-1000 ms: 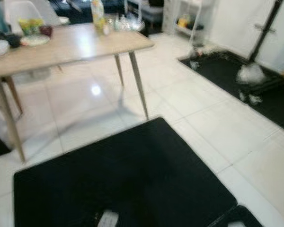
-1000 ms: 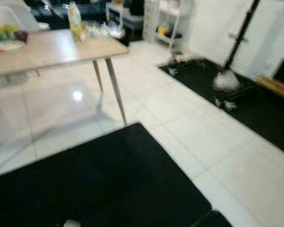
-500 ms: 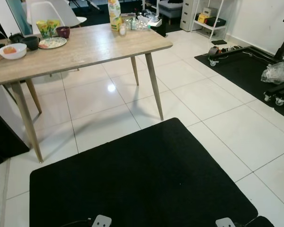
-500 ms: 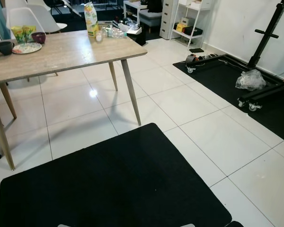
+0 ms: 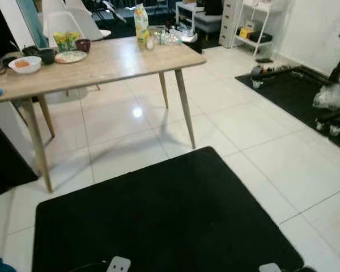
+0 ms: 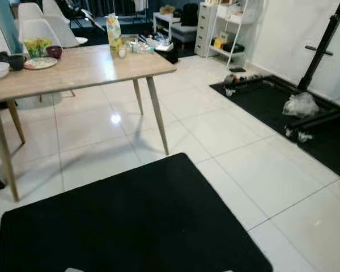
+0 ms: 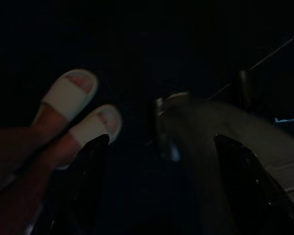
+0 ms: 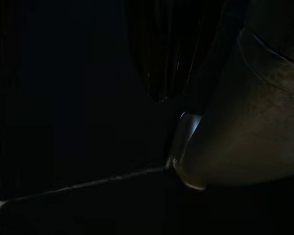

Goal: Restocking fridge

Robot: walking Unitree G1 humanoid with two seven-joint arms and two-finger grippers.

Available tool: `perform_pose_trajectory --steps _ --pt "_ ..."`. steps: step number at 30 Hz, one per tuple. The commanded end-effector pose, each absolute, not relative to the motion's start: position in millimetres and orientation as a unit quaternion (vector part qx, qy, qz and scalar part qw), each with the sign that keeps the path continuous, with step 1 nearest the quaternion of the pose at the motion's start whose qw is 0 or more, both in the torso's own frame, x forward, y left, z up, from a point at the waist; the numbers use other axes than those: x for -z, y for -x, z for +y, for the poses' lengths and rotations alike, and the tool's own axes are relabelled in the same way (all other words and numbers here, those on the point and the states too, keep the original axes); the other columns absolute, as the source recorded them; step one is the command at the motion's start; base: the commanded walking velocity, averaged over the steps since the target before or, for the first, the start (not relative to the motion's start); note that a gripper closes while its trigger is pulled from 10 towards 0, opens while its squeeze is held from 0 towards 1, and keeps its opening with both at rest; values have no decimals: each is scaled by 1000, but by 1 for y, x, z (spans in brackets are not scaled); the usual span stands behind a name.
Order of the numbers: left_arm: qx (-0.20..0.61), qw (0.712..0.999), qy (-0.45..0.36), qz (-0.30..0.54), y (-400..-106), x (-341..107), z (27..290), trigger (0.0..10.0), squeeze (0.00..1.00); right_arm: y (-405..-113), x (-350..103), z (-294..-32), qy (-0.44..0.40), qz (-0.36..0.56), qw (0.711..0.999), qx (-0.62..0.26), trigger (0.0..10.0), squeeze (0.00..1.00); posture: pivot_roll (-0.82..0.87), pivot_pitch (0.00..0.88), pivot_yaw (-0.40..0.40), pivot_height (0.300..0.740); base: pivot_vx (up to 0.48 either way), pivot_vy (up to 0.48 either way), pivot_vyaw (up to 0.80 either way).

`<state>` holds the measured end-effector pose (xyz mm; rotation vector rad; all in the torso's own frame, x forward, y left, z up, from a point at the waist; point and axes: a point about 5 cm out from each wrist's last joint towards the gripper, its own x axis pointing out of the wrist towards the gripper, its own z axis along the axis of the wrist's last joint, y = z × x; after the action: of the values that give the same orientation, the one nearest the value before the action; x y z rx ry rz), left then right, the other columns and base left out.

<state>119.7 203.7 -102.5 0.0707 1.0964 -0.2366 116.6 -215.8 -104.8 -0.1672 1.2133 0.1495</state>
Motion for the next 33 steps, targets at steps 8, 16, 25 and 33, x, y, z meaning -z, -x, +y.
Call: perform_pose_trajectory --steps 8,16,25,33 --pt "121 838 -25 531 -113 107 192 10000 0 -116 103 -224 93 573 811 -71 10000 0 14 0 -25 740 0 -383 0" --pt "116 843 -12 525 -119 106 186 10000 0 -118 102 -227 91 572 813 -68 10000 0 1 0 -23 740 0 0 0" --pt "104 849 -2 517 -127 104 184 10000 0 -122 100 -231 91 569 815 -59 10000 0 5 0 -36 740 0 0 0" --pt "119 853 -6 508 -135 102 178 10000 0 -135 96 -232 90 555 825 -55 10000 0 15 0 -25 740 37 0 0"
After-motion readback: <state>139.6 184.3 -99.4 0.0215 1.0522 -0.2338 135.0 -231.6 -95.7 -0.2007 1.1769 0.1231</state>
